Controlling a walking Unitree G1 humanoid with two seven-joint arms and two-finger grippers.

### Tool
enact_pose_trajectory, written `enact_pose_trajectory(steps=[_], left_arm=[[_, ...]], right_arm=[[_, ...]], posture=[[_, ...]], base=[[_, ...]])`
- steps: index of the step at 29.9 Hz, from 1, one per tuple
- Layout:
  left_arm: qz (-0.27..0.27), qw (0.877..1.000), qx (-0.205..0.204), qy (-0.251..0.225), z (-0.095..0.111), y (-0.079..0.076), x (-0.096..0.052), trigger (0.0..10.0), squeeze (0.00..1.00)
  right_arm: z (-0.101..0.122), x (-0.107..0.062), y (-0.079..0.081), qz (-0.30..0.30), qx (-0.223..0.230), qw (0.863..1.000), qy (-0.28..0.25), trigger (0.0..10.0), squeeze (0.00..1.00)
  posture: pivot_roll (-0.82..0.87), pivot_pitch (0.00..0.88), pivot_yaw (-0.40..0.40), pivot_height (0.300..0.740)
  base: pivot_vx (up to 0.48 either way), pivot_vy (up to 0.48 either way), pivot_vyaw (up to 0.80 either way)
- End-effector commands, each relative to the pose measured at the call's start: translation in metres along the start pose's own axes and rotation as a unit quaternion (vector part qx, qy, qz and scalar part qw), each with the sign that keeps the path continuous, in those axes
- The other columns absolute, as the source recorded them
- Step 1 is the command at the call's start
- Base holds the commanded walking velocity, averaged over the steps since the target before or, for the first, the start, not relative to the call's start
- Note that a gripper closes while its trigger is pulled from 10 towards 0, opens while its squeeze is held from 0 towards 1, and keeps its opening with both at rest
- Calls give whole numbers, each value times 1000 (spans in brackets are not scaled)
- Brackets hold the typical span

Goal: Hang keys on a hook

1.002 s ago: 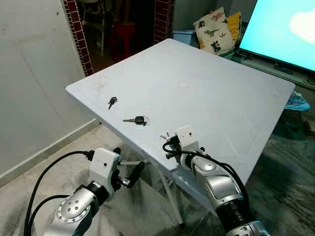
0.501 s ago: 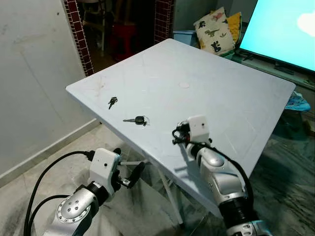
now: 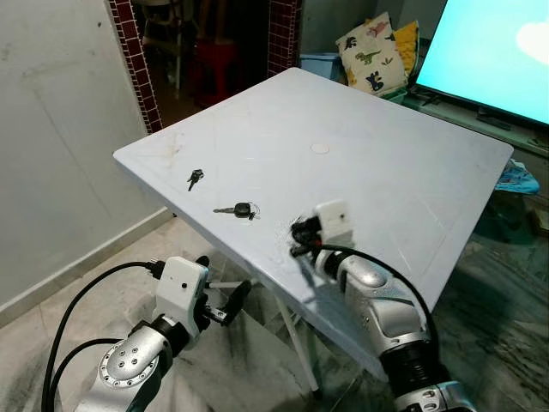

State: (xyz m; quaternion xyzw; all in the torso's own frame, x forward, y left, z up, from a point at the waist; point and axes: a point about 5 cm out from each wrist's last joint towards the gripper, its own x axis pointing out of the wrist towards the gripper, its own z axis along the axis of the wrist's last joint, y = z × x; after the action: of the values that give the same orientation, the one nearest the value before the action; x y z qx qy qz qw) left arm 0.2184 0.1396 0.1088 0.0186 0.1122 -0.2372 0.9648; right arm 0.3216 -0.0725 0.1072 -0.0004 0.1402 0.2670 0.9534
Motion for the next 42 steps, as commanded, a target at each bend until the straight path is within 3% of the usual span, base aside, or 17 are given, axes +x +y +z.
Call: enact_pose_trajectory(steps=[1, 6, 8, 9, 11, 13, 14, 15, 16, 23, 24, 33, 42], left_arm=[[1, 1000, 7, -4, 2, 0, 1, 10000, 0], [7, 1000, 6, -6, 3, 0, 1, 10000, 0], [38, 999, 18, -14, 5, 6, 1, 10000, 0], [60, 998, 28, -19, 7, 10, 2, 10000, 0], [144, 988, 44, -42, 14, 31, 0, 10000, 0], [152, 986, 44, -44, 15, 34, 0, 10000, 0], [179, 981, 49, -50, 17, 42, -1, 10000, 0], [179, 981, 49, -50, 17, 42, -1, 10000, 0], [198, 978, 44, -52, 18, 48, -2, 10000, 0], [205, 976, 45, -51, 16, 50, 1, 10000, 0], [184, 981, 47, -43, 14, 46, 4, 10000, 0], [180, 983, 29, -35, 15, 56, 7, 10000, 0], [177, 983, 31, -31, 15, 55, 8, 10000, 0]], right_arm=[[9, -1, 1, 12, -3, 1000, -10, 0, 0], [16, -1, -5, -5, 10, 1000, -24, 0, 0], [26, -4, -9, -24, 4, 998, -53, 0, 0], [31, -6, -9, -30, -10, 997, -71, 0, 0], [45, -16, -8, -48, -95, 987, -123, 0, 0], [46, -18, -8, -48, -95, 986, -126, 0, 0], [47, -22, -10, -58, -94, 985, -134, 784, 0], [47, -22, -10, -58, -94, 985, -134, 784, 0], [47, -29, -13, -70, -93, 983, -139, 10000, 0], [39, -44, -19, -102, -86, 982, -136, 10000, 0], [35, -46, -19, -107, -82, 981, -136, 10000, 0], [33, -45, -13, -116, -68, 982, -136, 10000, 0], [35, -40, -13, -123, -53, 982, -136, 10000, 0]], posture=[[118, 9, -10, 740], [120, 9, -12, 740], [119, 11, -13, 740], [119, 11, -14, 740], [116, 14, -12, 740], [116, 14, -12, 740], [115, 12, -13, 740], [115, 12, -13, 740], [113, 10, -12, 740], [103, 1, -3, 740], [102, 0, 1, 740], [107, 0, 14, 740], [121, 0, 16, 740]], base=[[0, 0, 0], [0, 0, 0], [0, 0, 0], [0, 0, 0], [0, 0, 0], [0, 0, 0], [0, 0, 0], [0, 0, 0], [0, 0, 0], [0, 0, 69], [0, 0, 800], [0, 0, 787], [0, 289, 0]])
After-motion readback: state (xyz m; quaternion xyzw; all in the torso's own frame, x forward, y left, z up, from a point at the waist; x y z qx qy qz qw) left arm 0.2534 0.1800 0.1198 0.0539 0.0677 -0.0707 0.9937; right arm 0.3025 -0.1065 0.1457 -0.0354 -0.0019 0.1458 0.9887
